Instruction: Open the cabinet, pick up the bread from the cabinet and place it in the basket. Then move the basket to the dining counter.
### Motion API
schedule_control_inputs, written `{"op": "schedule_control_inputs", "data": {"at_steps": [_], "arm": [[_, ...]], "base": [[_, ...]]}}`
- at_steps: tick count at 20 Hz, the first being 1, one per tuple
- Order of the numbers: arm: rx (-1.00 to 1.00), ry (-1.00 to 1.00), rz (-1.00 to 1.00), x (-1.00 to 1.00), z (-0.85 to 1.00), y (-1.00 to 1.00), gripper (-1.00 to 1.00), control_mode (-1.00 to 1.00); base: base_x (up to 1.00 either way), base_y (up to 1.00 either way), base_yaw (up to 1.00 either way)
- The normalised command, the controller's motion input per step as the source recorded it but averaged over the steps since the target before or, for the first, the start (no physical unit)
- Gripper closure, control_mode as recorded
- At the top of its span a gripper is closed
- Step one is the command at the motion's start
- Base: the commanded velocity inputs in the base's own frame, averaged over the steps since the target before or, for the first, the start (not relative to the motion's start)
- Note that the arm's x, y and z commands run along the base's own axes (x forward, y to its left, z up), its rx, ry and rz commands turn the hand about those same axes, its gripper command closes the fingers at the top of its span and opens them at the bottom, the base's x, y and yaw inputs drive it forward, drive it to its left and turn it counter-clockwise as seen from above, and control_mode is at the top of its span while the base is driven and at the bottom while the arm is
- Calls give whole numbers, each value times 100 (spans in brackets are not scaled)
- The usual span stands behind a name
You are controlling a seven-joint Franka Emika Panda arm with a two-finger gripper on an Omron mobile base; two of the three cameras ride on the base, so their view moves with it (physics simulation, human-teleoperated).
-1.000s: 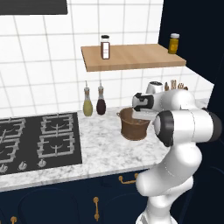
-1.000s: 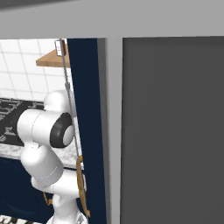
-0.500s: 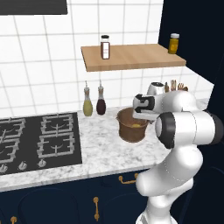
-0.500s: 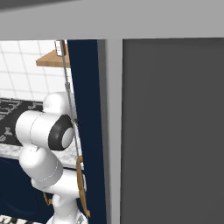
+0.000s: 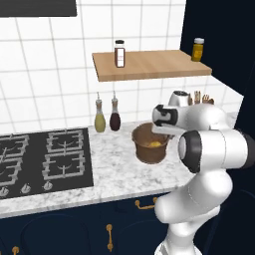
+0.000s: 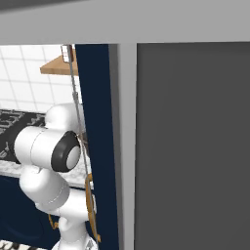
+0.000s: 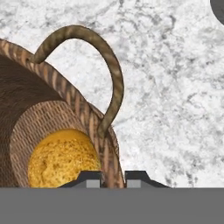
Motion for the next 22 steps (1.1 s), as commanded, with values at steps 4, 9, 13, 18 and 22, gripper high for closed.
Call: {"op": "schedule_control_inputs", "data": {"at_steps": [4,9,13,18,22], "arm": [[3,0,-4,-26,46,-6,100,-100],[11,0,-11,-26,48,-18,100,-100],[12,0,-16,-39,36,-9,100,-100],[5,4,-13,-62,51,0,100,-100],[0,1,-3,-54,61,35,100,-100]], "base": [[0,0,0],[0,0,0],[0,0,0],[0,0,0],[0,0,0]]}}
